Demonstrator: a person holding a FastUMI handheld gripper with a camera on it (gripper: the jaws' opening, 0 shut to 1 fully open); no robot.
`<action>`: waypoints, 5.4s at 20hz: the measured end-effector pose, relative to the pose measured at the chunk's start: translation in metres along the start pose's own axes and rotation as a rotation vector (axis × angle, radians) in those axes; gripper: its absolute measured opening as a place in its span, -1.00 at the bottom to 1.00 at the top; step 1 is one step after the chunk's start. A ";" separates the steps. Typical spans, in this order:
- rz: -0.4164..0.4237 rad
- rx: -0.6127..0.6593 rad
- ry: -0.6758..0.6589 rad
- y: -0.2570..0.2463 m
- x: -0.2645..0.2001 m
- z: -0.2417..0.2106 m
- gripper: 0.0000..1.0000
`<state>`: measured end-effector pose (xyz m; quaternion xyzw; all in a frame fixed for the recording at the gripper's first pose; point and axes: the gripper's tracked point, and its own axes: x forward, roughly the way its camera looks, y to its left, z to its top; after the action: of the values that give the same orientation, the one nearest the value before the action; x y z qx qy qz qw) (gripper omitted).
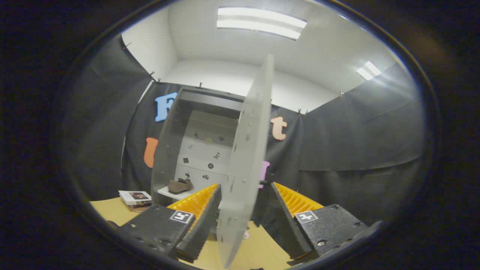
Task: Open the shoe cabinet door, grab the shoes and put them into the shoe cabinet, then close the shoe cabinet door.
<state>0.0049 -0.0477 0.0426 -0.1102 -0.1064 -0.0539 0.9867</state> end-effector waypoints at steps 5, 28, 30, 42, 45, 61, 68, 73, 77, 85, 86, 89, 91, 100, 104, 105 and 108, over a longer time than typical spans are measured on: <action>0.124 0.102 0.153 0.039 -0.014 -0.035 0.97; 0.427 0.138 0.564 0.235 0.062 -0.339 0.95; 0.438 0.172 0.609 0.257 0.064 -0.369 0.95; 0.361 0.344 0.866 0.317 0.092 -0.499 0.35; 0.331 0.348 0.801 0.316 0.117 -0.505 0.08; 0.372 0.372 0.413 0.272 0.103 -0.349 -0.93; 0.384 0.377 0.288 0.251 0.099 -0.263 -0.93; 0.380 0.370 0.208 0.231 0.116 -0.187 -0.93; 0.369 0.331 0.144 0.213 0.133 -0.120 -0.93; 0.232 0.311 -0.018 0.167 0.188 -0.016 -0.93; 0.214 0.295 -0.016 0.163 0.197 -0.016 -0.93; 0.198 0.248 0.013 0.164 0.227 -0.011 -0.93; 0.194 0.205 0.023 0.169 0.254 -0.010 -0.93; 0.172 0.162 0.209 0.195 0.367 -0.077 -0.93; 0.164 0.098 0.252 0.203 0.409 -0.113 -0.91; 0.161 0.092 0.267 0.205 0.416 -0.123 -0.91; 0.127 0.048 0.307 0.200 0.439 -0.155 -0.90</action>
<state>0.4879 0.0750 -0.0486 -0.0837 0.0513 -0.0051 0.9952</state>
